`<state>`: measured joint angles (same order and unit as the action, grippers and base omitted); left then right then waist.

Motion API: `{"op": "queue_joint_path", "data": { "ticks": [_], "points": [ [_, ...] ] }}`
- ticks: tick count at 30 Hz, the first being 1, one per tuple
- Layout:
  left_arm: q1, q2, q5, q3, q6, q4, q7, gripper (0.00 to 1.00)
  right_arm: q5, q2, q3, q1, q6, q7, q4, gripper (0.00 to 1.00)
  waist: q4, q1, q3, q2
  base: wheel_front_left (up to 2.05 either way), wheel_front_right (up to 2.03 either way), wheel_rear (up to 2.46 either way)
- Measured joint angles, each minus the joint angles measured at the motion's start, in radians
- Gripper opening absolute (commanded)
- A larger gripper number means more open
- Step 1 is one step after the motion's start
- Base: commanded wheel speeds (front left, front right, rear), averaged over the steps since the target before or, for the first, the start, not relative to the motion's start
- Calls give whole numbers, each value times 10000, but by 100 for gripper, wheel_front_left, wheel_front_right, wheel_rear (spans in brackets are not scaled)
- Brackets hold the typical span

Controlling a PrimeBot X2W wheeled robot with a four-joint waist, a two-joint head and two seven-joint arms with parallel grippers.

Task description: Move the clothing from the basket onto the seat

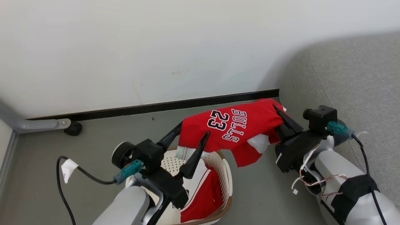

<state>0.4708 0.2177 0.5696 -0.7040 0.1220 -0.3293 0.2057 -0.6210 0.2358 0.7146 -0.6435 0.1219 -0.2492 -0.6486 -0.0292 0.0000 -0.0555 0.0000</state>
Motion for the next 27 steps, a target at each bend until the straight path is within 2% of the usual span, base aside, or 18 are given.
{"op": "queue_joint_path", "data": {
  "ticks": [14, 27],
  "points": [
    [-778, 303, -4, 44, -88, 485, 176, 100, 424, 527, -767, 1365, -265, 0, 1162, 0, -880, 0, 172, 0, 0, 0, 0],
    [-913, 585, -169, -31, -90, 823, 253, 100, 903, 884, -1653, 2234, -788, -2, 2654, 0, -1950, 0, 102, 0, 0, 0, 0]
  ]
}}
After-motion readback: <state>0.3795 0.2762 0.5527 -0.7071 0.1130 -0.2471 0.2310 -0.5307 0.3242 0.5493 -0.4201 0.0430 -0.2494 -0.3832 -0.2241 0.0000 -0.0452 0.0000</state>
